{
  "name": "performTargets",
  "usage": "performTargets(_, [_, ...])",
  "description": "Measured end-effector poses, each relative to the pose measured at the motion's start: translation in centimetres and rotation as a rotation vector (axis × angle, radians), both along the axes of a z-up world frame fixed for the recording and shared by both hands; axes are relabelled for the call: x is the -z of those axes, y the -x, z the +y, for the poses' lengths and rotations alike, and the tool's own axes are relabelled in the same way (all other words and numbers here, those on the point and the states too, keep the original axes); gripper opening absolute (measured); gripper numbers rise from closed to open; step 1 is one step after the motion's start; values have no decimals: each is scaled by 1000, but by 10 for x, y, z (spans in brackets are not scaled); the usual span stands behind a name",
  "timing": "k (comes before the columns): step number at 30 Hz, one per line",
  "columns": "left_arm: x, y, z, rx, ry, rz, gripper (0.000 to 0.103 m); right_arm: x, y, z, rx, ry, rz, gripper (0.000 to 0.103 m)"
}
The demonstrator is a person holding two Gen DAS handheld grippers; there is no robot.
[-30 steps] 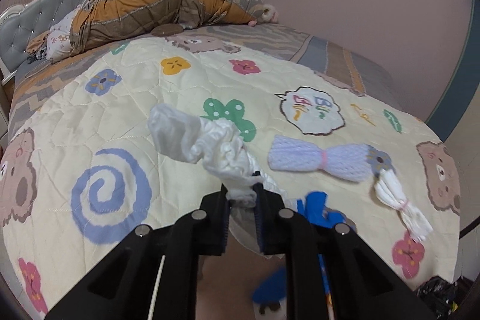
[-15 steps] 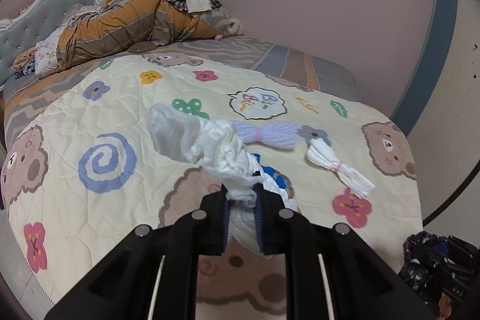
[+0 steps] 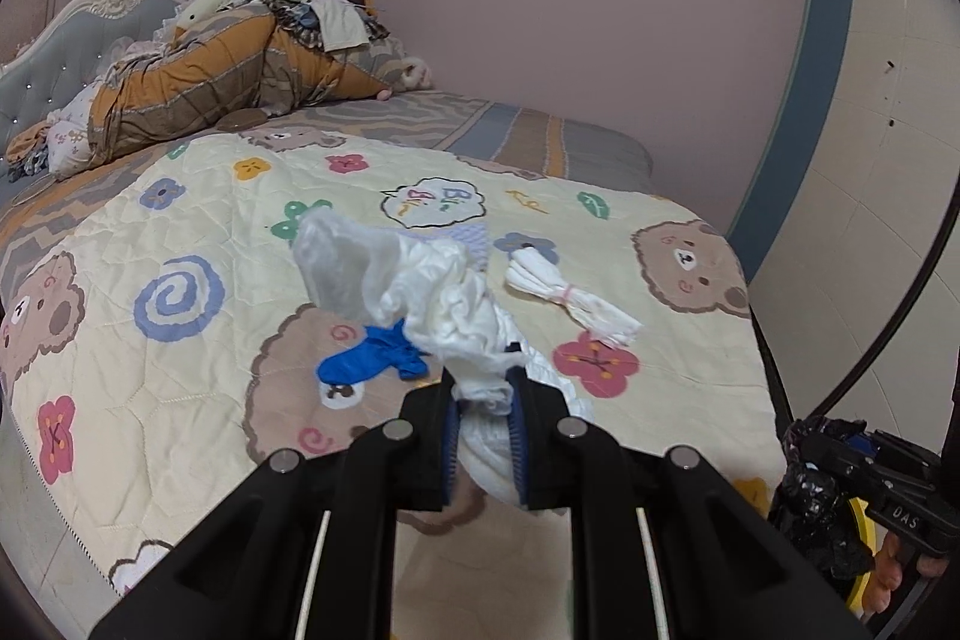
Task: Collect trash
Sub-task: 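Carry the bag and tissue over the yellow bin and open both tools to drop them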
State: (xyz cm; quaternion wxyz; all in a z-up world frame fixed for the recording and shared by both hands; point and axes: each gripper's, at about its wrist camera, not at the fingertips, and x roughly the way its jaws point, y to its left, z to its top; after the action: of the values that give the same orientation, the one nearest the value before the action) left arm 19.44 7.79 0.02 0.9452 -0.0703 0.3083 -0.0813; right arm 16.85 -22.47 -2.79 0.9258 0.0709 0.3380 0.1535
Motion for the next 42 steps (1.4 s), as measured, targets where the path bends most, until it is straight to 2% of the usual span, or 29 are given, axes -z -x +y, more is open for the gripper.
performTargets(16, [1,39,-99,215,46,-11,13,-10,60,-102,205,-9,-37,27])
performTargets(25, [2,60,-159,340,25,-2,14,-16,90,-162,332,-3,-66,27])
performTargets(36, [-1,81,-216,439,-21,6,14,-13,116,-209,445,-16,-77,27])
performTargets(42, [16,86,-248,509,-20,67,14,-8,126,-233,508,-12,-61,28])
